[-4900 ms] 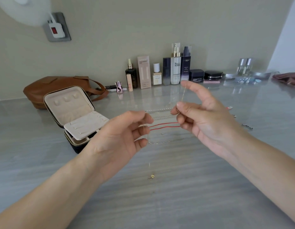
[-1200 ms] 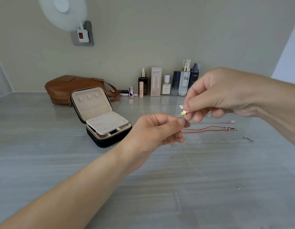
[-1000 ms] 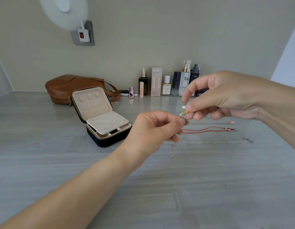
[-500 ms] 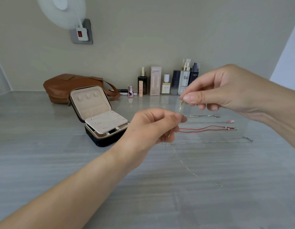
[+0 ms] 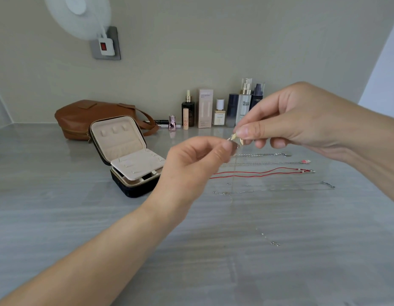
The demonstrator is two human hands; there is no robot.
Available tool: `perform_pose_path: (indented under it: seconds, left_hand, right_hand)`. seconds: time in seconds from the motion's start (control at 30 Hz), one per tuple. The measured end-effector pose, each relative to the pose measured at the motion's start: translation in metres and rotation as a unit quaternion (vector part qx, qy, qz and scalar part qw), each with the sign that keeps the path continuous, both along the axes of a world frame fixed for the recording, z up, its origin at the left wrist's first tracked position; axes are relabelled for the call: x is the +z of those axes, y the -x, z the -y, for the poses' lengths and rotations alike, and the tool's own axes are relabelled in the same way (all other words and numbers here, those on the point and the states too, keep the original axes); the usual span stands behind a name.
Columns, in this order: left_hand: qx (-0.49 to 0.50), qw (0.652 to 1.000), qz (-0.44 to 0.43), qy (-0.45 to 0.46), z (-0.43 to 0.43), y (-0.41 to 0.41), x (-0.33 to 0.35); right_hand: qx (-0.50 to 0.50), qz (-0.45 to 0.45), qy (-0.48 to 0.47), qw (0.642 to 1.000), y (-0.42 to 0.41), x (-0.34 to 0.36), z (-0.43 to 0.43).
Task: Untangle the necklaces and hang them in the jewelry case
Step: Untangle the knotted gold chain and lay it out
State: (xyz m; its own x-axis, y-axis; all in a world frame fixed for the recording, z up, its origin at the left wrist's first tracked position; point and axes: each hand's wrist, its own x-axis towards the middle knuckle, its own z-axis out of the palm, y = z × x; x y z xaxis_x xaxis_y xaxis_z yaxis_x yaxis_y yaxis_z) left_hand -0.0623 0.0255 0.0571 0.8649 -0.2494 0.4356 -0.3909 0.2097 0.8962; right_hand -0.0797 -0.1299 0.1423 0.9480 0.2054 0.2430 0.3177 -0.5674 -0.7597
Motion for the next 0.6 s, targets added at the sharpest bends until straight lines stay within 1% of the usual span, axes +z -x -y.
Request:
perform_pose_path:
  seconds: [0.13,0.33,0.4,0.5,0.6]
  left_hand:
    - [-0.008,0.998,-0.054,0.022,-0.002,-0.0062,-0.0005]
    - [-0.111,0.988,-0.096,0.037,-0.0013,-0.0016,0.0027]
    - [-0.133,0.985,-0.105,0.023,-0.0024,-0.0012,0.0035]
    - [-0.161,0.979,-0.121,-0.025,-0.0029,-0.0021,0.0006]
    - [-0.171,0.975,-0.135,-0.053,-0.0005,-0.0028,-0.0029]
  right_hand:
    - [-0.005,-0.023,-0.021,0.999,0.0006,0.0005,-0.001]
    - [-0.011,-0.031,-0.035,0.999,0.0019,0.0024,-0.0031]
    - [-0.003,-0.045,-0.038,0.998,0.0032,0.0037,-0.0023]
    - [0.011,-0.067,-0.049,0.997,0.0052,0.0067,0.0003]
    - [0.009,-0.054,-0.018,0.998,0.0073,0.0099,0.0021]
